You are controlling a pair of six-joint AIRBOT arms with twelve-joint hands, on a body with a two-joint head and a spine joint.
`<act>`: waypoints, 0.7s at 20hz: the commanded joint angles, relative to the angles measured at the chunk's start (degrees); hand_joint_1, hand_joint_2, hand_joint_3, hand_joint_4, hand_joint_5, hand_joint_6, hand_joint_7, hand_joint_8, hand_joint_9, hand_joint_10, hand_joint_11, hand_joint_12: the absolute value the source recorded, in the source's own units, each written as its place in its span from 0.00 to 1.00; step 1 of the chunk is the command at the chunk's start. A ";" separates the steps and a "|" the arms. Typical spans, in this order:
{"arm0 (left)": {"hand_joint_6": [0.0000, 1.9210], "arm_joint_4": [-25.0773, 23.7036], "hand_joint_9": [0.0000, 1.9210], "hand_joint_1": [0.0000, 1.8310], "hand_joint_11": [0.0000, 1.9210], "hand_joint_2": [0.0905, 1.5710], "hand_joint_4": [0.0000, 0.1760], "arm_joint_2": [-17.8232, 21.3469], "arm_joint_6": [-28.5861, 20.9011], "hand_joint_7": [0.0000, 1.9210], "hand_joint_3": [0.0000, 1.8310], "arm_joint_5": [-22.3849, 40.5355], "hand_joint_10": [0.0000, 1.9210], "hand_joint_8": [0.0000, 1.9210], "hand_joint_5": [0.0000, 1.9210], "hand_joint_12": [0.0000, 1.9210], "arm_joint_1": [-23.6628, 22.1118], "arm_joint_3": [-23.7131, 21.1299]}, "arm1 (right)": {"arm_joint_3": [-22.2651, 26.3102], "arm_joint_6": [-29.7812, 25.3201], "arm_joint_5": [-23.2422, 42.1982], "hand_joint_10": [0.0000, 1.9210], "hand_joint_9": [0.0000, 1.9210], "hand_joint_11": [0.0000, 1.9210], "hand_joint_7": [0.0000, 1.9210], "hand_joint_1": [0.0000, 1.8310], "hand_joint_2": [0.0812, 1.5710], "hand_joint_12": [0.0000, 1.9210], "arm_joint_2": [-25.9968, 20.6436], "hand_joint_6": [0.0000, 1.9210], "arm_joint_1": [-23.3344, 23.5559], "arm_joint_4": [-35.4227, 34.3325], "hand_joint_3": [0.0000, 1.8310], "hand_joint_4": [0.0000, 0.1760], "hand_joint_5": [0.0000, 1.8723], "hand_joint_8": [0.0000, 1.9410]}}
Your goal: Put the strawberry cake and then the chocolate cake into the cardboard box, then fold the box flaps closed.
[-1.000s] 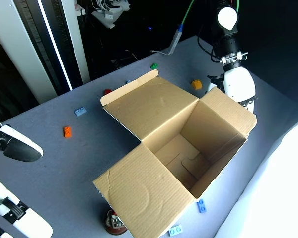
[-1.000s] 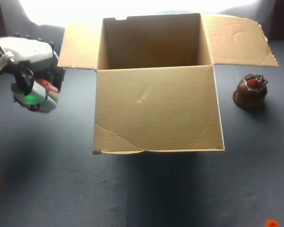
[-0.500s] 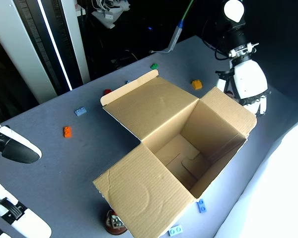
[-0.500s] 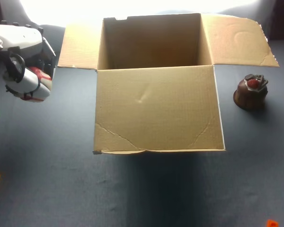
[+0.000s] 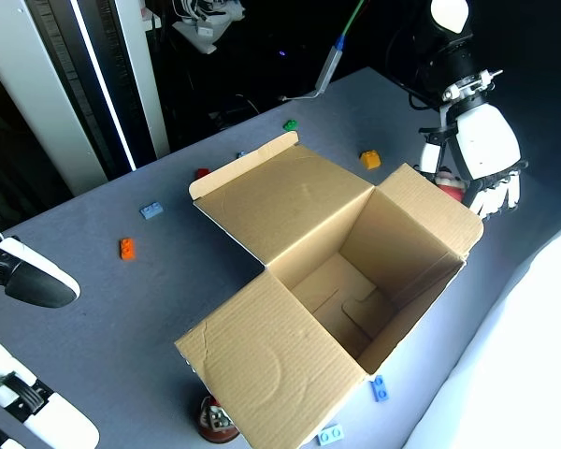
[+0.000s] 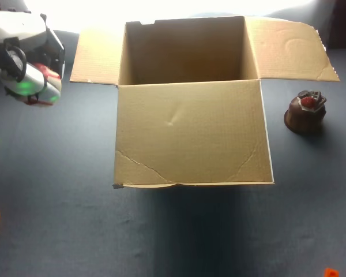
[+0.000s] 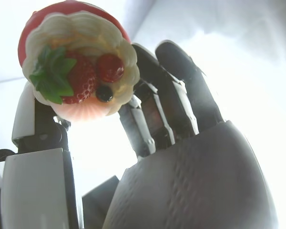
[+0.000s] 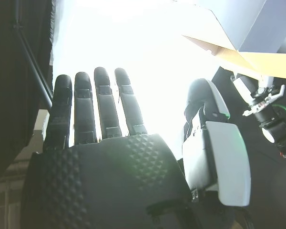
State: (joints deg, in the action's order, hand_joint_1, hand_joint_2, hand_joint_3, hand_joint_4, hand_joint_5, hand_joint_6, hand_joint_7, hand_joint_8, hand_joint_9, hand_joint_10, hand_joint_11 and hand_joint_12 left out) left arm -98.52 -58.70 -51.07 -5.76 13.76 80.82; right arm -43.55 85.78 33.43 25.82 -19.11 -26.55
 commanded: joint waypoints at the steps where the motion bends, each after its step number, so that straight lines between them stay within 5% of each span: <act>1: 0.54 -1.00 0.31 0.65 0.15 0.73 0.00 0.89 0.18 0.45 0.00 -2.26 0.70 0.68 0.47 0.92 -1.07 0.54 | -0.24 0.13 7.24 0.00 0.06 0.00 0.09 0.00 0.78 0.16 -0.81 0.00 0.71 0.55 0.00 0.00 0.11 0.00; 3: 0.56 -1.20 0.30 0.65 0.14 0.74 0.00 0.93 0.18 0.44 0.00 -1.90 0.70 0.69 0.45 0.92 -2.04 0.74 | -0.24 0.13 7.28 0.00 0.06 0.00 0.09 0.00 0.78 0.16 -0.82 0.00 0.70 0.55 0.00 0.00 0.11 0.00; 5: 0.57 -1.59 0.33 0.65 0.17 0.73 0.11 1.01 0.18 0.46 0.00 -1.28 0.67 0.65 0.46 0.89 -3.21 0.98 | -0.24 0.13 7.30 0.00 0.06 0.00 0.08 0.00 0.78 0.18 -0.82 0.00 0.70 0.55 0.00 0.00 0.11 0.00; 8: 0.56 -2.48 0.33 0.65 0.16 0.73 0.00 1.19 0.18 0.45 0.00 0.45 0.69 0.67 0.46 0.90 -4.71 1.04 | -0.24 0.13 7.34 0.00 0.06 0.00 0.08 0.00 0.77 0.16 -0.82 0.00 0.69 0.55 0.00 0.00 0.10 0.00; 14: 0.55 -2.85 0.32 0.65 0.16 0.73 0.02 1.57 0.19 0.45 0.00 0.99 0.66 0.67 0.46 0.89 -7.19 1.51 | -0.24 0.13 7.36 0.00 0.06 0.00 0.08 0.01 0.78 0.13 -0.82 0.00 0.68 0.55 0.00 0.00 0.10 0.00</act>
State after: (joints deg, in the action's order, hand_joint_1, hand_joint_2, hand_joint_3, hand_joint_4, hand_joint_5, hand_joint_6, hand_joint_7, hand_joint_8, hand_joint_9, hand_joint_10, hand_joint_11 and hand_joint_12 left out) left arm -100.73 -58.15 -51.07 -2.37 7.33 81.87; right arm -43.55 85.80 33.52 25.82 -19.11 -26.50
